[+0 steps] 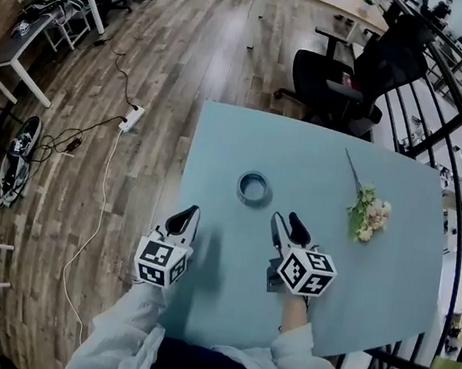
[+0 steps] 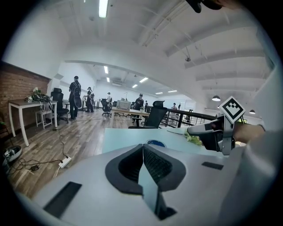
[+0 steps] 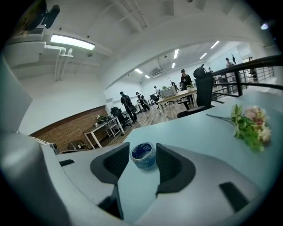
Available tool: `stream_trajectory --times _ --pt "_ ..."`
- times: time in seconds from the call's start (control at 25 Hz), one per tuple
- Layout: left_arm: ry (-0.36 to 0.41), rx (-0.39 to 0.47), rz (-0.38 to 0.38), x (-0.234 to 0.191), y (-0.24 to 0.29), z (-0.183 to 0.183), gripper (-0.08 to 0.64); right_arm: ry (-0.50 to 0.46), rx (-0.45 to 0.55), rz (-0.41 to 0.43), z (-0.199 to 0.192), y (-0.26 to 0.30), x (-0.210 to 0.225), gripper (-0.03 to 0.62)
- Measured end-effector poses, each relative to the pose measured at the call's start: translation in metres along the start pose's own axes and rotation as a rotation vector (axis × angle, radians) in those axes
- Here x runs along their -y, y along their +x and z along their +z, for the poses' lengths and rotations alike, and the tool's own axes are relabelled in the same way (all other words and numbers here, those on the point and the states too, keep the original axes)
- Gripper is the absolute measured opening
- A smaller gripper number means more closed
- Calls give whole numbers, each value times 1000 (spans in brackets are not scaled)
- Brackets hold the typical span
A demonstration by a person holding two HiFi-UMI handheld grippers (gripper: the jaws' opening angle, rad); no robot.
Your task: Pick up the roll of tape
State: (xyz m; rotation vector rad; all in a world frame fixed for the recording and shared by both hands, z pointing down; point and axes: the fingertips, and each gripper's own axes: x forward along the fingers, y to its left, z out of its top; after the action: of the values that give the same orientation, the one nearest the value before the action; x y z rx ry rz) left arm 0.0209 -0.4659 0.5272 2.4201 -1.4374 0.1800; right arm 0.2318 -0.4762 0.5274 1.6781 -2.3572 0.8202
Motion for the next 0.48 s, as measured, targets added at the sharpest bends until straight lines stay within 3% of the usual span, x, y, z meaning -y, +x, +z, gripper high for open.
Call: stream_trajectory --times 0.32,0.48 --pt "-32 -16 38 -21 35 -9 17 73 24 16 1 56 11 183" --pt "-56 -15 41 -24 51 -13 17 58 3 11 0 86 10 184"
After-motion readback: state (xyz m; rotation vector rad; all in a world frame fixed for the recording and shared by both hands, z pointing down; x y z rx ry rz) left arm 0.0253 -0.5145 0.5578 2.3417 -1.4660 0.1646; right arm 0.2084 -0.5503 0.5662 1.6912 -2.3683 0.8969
